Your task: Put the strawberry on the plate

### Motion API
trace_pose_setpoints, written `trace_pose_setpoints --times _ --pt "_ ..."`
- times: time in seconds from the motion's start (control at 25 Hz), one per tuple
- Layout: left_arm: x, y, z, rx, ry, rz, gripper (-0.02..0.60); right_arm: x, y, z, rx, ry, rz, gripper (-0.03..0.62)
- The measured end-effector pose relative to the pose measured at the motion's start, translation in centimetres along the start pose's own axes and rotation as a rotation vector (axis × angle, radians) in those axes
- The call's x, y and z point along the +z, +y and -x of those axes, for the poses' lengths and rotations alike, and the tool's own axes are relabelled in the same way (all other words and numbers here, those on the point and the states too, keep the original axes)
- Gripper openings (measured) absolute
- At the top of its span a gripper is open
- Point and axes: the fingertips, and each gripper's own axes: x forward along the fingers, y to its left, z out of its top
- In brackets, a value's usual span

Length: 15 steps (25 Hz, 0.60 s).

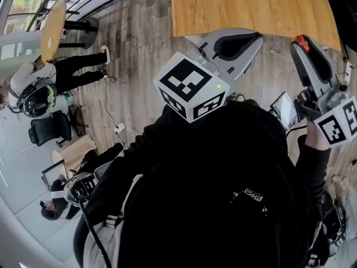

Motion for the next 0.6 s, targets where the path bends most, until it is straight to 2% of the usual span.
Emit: trace_pose_setpoints --times 0.12,0.32,0.6 --pt "0.1 0.6 -0.6 -0.011 0.003 -0.024 0.005 -0.1 -0.5 -0.5 -0.023 0.025 0.008 0.144" --pt "0.5 1.8 -1.2 -0.055 0.0 -0.008 0.005 0.5 -0.8 -1.8 -0.027 0.015 0.007 0.144" --pt "2.4 6.8 -1.0 -0.07 -0.017 0.002 0.005 2.4 -1.1 -6.8 -0.035 0.022 0.013 0.144"
